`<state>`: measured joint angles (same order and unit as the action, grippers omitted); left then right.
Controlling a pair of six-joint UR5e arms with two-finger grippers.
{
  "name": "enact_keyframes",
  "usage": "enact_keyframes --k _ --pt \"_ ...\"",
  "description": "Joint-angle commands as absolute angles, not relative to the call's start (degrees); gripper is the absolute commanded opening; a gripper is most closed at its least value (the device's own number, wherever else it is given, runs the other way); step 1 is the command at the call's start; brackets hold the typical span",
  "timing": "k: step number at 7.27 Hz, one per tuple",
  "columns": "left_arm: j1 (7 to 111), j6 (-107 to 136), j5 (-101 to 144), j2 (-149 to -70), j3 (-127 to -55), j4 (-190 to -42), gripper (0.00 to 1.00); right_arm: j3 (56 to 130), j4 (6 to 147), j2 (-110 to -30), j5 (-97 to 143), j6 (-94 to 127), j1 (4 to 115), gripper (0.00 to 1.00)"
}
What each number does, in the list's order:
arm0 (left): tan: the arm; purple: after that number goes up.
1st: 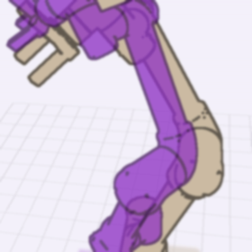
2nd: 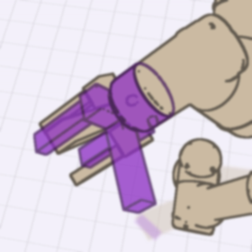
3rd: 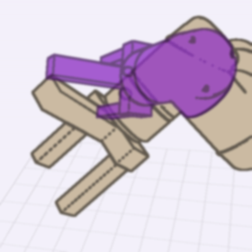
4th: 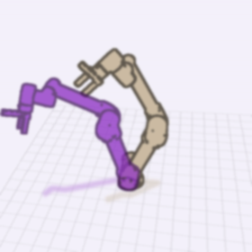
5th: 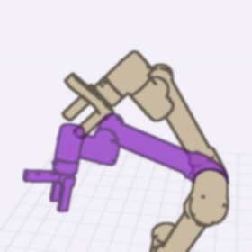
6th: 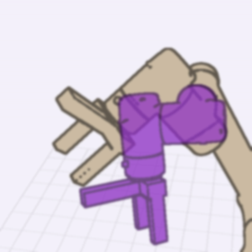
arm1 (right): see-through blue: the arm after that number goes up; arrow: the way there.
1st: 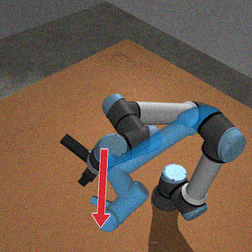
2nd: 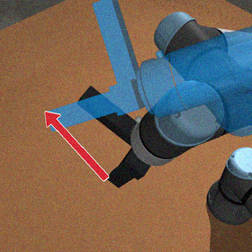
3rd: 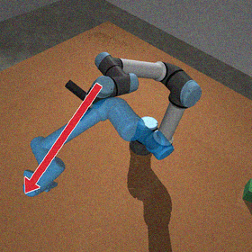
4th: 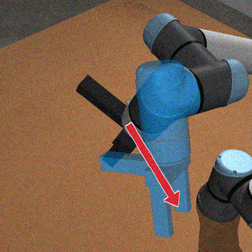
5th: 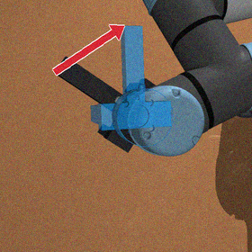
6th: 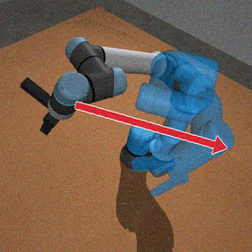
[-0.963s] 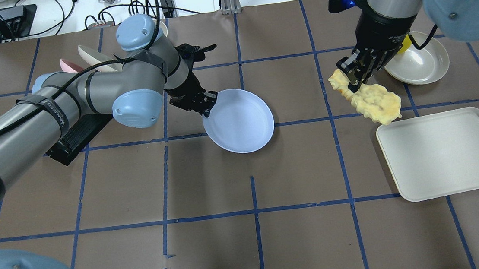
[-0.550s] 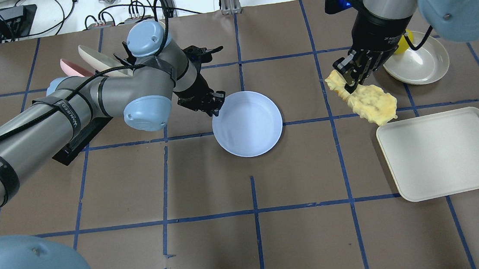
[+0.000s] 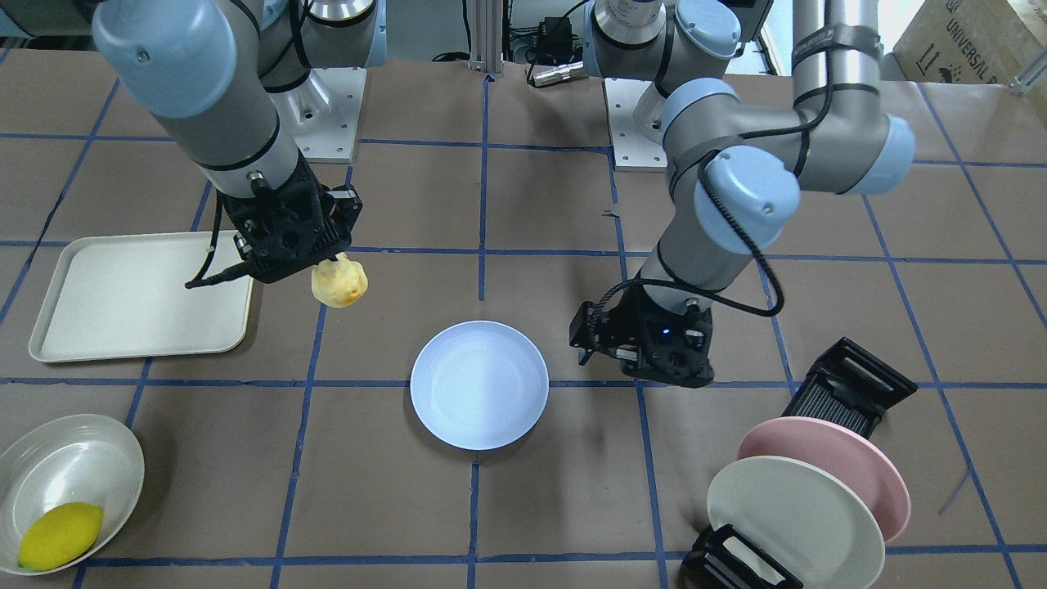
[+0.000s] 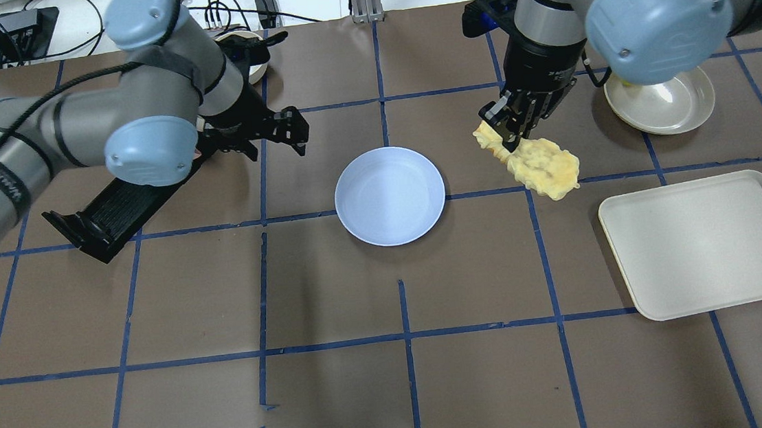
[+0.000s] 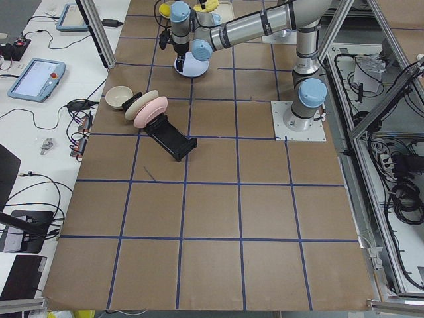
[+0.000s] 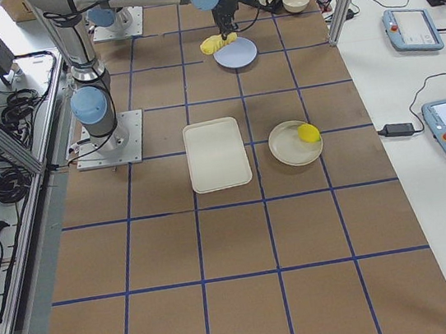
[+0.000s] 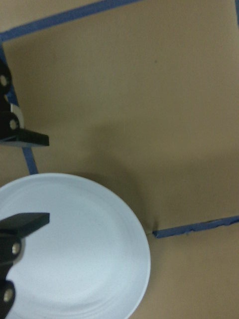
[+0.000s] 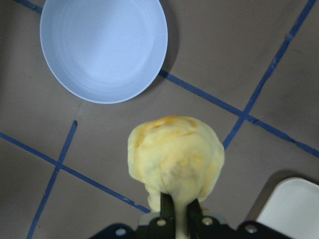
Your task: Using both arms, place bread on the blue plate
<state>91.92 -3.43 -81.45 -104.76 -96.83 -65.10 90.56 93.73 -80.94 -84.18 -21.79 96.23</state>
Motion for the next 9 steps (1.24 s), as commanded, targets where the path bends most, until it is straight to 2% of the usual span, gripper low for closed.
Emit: enact_keyframes --k 1,3,5,8,9 --pt "89.47 -4.3 -89.68 -96.28 -96.33 -76.07 1.0 90.44 102.17 -73.7 -80.33 -15.42 101.31 0.17" --pt "89.39 -4.31 -91.84 -92.47 -90.65 -88.09 1.0 91.05 112.02 -66.73 -79.73 -13.46 104.05 0.18" --pt "88.86 -6.22 -91.93 -93.78 -83.09 -94.2 1.0 90.36 117.14 -62.68 -79.81 -11.78 106.34 0.19" --pt "87.63 -6.5 -91.23 -96.24 -82.35 -94.22 1.0 90.18 122.05 -59.61 -79.72 -11.6 107.05 0.25" --pt "87.71 -5.55 -91.23 -96.33 -82.09 -94.13 1.0 89.04 122.43 -59.07 -80.76 -11.51 107.22 0.4"
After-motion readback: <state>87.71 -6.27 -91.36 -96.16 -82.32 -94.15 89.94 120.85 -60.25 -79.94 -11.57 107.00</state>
